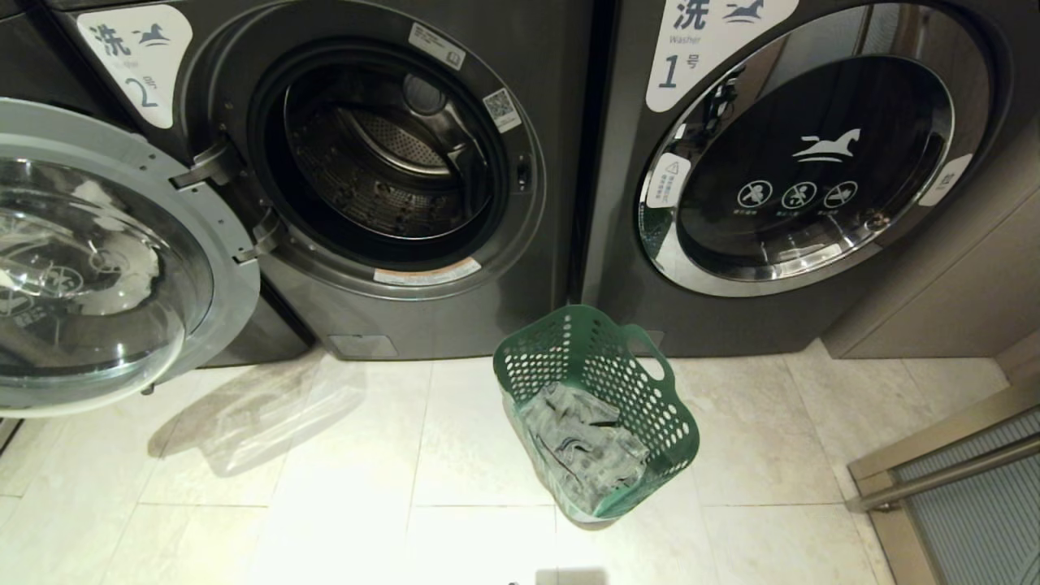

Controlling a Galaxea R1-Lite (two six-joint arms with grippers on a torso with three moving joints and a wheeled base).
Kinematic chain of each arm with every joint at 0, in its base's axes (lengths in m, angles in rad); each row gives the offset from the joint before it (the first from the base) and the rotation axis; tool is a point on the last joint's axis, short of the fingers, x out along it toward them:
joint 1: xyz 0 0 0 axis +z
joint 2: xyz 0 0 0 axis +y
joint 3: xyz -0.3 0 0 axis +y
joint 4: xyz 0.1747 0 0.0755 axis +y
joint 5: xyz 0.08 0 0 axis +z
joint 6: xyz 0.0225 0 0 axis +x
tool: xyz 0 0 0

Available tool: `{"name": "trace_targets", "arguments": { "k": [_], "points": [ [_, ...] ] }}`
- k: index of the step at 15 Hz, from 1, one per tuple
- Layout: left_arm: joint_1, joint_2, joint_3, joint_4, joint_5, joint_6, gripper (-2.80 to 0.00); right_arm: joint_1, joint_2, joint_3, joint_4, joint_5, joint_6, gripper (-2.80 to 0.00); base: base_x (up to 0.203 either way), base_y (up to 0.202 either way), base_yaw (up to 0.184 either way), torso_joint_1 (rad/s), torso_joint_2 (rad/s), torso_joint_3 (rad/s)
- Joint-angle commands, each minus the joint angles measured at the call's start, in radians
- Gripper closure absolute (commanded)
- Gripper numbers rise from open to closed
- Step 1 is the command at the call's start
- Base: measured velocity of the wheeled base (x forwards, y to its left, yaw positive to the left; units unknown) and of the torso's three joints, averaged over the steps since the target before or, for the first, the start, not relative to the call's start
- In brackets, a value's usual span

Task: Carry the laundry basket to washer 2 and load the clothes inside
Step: Place the clothes into the washing machine

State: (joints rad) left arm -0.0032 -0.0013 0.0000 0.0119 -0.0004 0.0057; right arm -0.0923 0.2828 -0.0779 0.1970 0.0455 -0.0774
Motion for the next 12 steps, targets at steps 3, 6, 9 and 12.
{"name": "trace_targets", "arguments": {
  "k": [3,6,9,12],
  "points": [
    [0.000,-0.002,0.002,0.000,-0.001,0.000,0.00,0.000,-0.001,0.001,0.001,0.000,-0.002,0.00,0.000,0.000,0.000,0.006,0.00,-0.187],
    [0.000,-0.002,0.002,0.000,-0.001,0.000,0.00,0.000,-0.001,0.001,0.001,0.000,-0.001,0.00,0.000,0.000,0.000,0.004,0.00,-0.206],
    [0.000,-0.002,0.002,0.000,-0.001,0.000,0.00,0.000,-0.001,0.001,0.001,0.000,0.001,0.00,0.000,0.000,0.000,0.006,0.00,-0.194],
    [0.000,-0.002,0.002,0.000,0.000,0.000,0.00,0.000,-0.001,0.001,0.001,0.000,0.002,0.00,0.000,0.000,0.000,0.002,0.00,-0.202]
  ]
}}
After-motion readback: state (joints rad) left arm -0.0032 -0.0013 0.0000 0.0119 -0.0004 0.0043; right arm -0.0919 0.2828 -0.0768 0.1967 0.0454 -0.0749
